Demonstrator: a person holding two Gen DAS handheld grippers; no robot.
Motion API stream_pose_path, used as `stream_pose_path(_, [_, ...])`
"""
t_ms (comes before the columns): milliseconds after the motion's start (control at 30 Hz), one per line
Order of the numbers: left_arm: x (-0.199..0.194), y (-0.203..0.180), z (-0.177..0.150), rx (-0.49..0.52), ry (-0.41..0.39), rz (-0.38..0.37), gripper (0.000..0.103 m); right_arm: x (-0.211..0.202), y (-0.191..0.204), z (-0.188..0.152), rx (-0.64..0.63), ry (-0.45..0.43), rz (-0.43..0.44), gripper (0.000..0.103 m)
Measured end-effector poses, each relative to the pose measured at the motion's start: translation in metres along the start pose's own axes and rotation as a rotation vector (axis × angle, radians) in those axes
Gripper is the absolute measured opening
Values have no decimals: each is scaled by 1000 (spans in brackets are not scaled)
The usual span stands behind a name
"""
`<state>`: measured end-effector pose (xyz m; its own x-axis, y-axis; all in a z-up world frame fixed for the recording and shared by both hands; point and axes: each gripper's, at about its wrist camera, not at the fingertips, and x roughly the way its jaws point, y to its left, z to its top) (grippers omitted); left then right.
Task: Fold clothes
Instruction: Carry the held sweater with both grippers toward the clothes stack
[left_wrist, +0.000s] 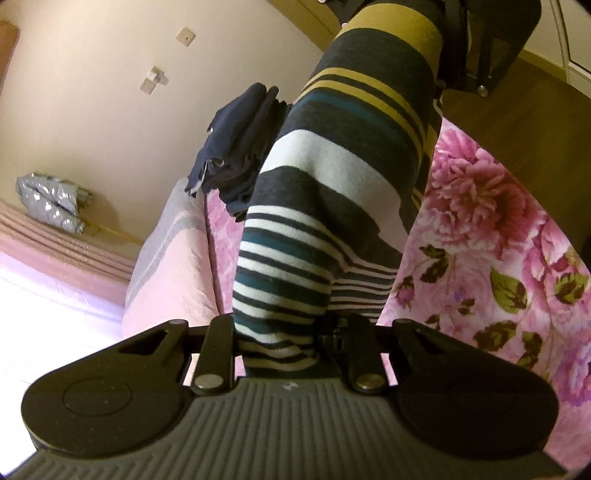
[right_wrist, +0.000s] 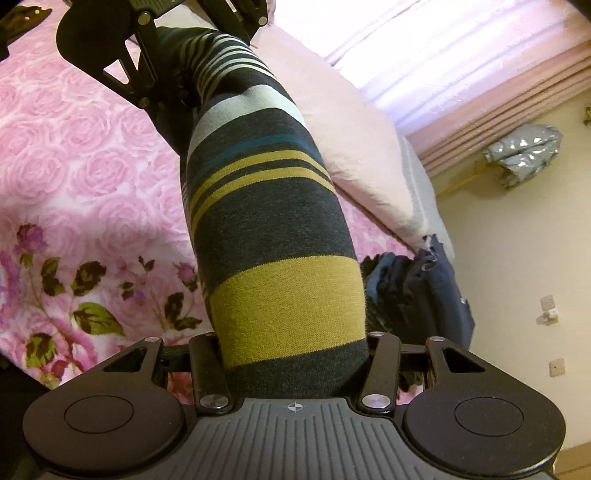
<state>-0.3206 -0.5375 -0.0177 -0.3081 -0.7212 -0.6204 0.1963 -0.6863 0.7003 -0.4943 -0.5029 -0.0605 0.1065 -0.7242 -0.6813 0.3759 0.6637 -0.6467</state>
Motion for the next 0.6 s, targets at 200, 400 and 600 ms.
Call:
stream_pose_path(200, [-7,-1,13,39,-37,-9,20,-17,0,-6,23,28,-35,48])
stream_pose_path(400, [3,-5,48,76,-75,-20,20,-28,-17,-31,50,54,-61,48])
stream_pose_path(600, [30,-12,119,100,-115,-45,20,-35,-49,-87,107,96,-93,48])
